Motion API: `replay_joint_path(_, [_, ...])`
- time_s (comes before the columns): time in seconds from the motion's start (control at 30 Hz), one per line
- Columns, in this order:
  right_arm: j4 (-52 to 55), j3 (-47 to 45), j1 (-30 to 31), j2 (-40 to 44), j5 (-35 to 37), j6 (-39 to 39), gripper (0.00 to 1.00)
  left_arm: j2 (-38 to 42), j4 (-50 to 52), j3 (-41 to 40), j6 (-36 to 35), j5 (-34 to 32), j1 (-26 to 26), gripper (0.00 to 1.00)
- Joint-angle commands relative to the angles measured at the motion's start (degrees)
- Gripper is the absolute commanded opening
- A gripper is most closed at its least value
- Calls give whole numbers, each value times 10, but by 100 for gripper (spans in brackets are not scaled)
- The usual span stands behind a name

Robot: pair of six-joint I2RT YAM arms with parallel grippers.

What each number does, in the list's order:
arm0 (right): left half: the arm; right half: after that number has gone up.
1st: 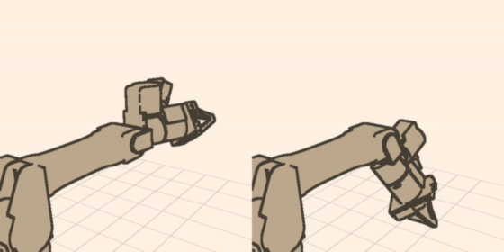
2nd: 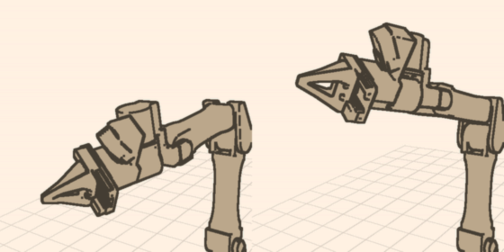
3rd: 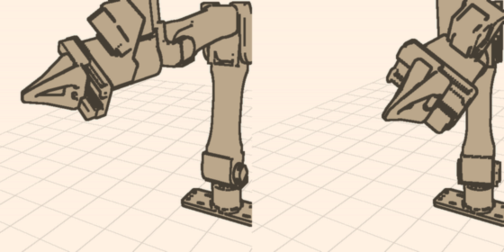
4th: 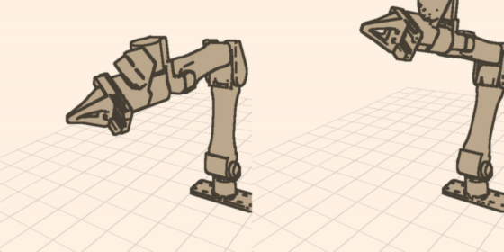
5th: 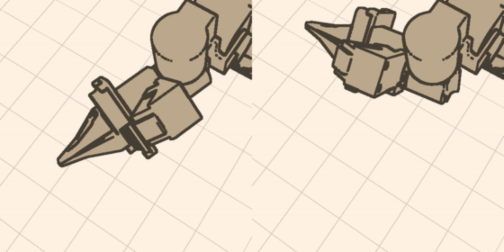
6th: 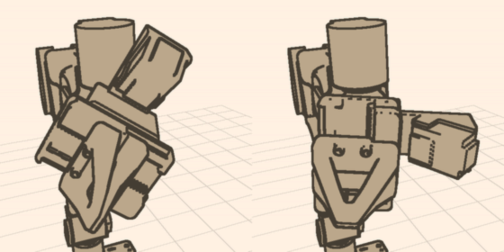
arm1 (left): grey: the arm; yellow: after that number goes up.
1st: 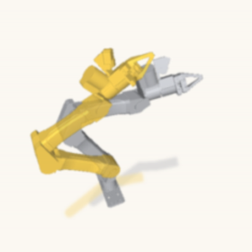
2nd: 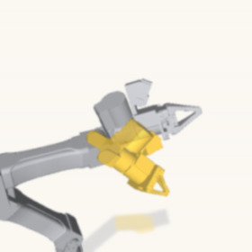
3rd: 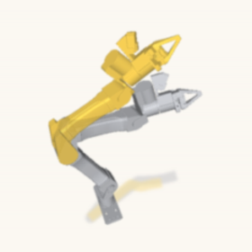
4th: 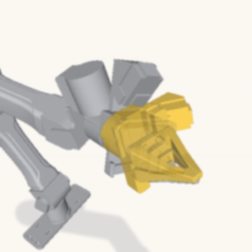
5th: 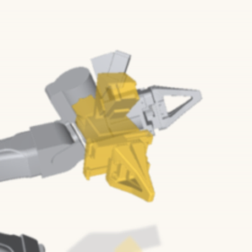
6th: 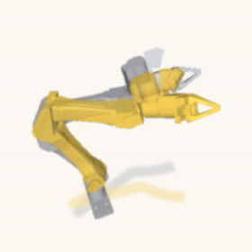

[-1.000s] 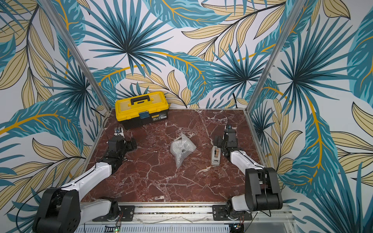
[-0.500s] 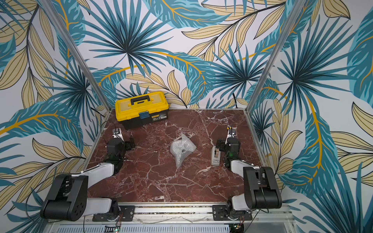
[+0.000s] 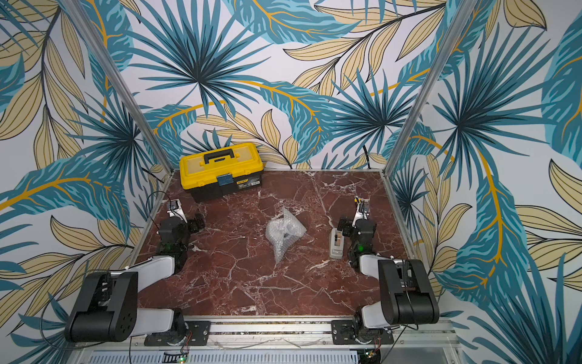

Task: Wrap mugs in bubble wrap
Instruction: Reset both arms

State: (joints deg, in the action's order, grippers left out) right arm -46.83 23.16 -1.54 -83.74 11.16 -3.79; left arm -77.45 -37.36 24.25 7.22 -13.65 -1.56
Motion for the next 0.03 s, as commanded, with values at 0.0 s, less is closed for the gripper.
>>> replay_joint_path(0.0, [-25,-10,-3,-6,5,7,99,-2,-20,-16,4,8,-6,99])
